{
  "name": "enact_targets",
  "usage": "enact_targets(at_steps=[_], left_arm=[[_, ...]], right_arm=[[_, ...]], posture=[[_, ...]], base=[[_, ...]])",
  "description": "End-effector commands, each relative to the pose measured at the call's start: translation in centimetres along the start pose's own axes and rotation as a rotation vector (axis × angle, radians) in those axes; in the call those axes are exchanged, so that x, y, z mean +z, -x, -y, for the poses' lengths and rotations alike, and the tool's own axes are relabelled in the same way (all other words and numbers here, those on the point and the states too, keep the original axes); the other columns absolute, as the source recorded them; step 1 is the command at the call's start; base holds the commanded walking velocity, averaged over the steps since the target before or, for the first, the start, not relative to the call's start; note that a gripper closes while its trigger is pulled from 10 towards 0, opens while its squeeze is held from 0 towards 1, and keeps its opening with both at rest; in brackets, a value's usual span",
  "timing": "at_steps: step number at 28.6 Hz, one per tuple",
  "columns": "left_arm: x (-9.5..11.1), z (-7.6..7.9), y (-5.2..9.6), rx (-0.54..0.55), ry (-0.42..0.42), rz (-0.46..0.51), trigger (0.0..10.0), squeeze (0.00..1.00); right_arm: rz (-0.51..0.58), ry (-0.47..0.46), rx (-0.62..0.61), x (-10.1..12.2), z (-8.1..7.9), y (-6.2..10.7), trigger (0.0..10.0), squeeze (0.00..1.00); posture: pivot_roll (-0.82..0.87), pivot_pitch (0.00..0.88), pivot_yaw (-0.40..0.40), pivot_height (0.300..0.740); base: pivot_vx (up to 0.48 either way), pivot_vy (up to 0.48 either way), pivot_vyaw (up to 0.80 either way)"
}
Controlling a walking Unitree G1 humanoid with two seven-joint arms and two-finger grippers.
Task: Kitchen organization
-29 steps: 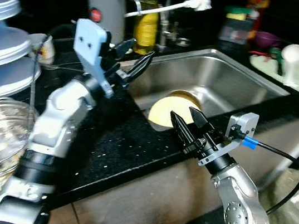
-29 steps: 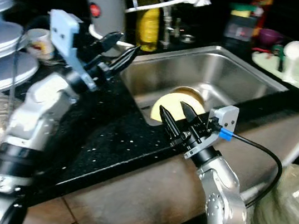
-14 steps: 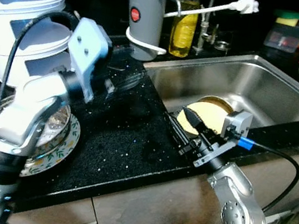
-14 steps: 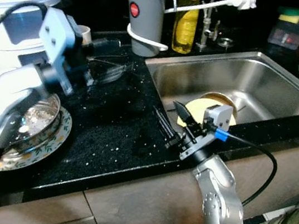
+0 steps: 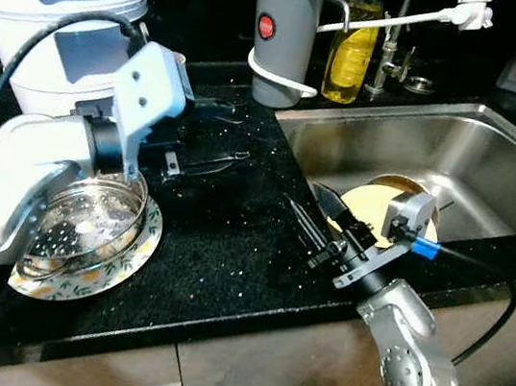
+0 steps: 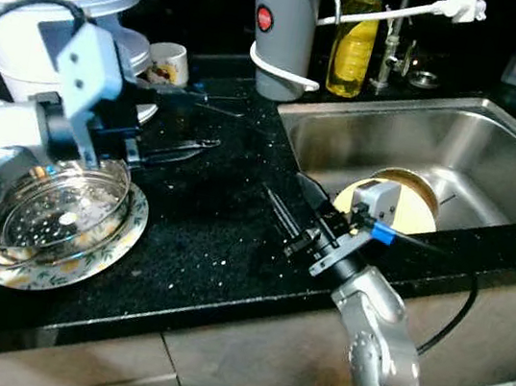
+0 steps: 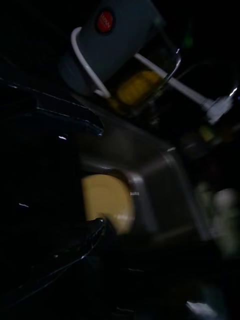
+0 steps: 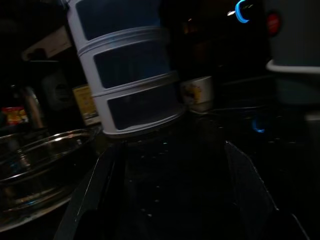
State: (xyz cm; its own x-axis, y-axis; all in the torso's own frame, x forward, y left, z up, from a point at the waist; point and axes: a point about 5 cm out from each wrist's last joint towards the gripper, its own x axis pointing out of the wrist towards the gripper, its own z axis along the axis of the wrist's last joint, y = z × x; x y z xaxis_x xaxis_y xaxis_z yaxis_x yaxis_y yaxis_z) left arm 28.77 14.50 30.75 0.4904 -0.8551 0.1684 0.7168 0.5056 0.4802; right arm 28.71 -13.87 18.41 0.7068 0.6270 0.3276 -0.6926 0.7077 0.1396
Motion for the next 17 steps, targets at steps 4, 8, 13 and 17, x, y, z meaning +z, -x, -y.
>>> enact_targets(at_steps=[4,8,13,17], left_arm=[[0.8,0.7,-0.3,-0.013,0.079,0.08,10.0,0.0],[0.2,1.5,-0.7,-0.025,0.1,0.069,10.0,0.0],[-0.4,2.4,-0.7,-0.069,0.102,0.015,10.0,0.0],[-0.6,2.7,-0.3,-0.106,0.105,-0.023,10.0,0.0]], right_arm=[[-0.001,-0.01,0.019,0.0,-0.2,-0.1,10.0,0.0],[0.0,-0.012,0.024,0.0,-0.2,-0.1,10.0,0.0],[-0.002,-0.017,0.034,-0.1,-0.4,-0.2,10.0,0.0],[-0.004,-0.02,0.038,-0.1,-0.5,-0.2,10.0,0.0]], posture=[[-0.06,0.0,0.022,0.74],[-0.06,0.0,0.02,0.74],[-0.05,0.0,0.017,0.74],[-0.05,0.0,0.018,0.74]], base=[[0.0,0.0,0.76],[0.0,0.0,0.76],[0.0,0.0,0.76],[0.0,0.0,0.76]])
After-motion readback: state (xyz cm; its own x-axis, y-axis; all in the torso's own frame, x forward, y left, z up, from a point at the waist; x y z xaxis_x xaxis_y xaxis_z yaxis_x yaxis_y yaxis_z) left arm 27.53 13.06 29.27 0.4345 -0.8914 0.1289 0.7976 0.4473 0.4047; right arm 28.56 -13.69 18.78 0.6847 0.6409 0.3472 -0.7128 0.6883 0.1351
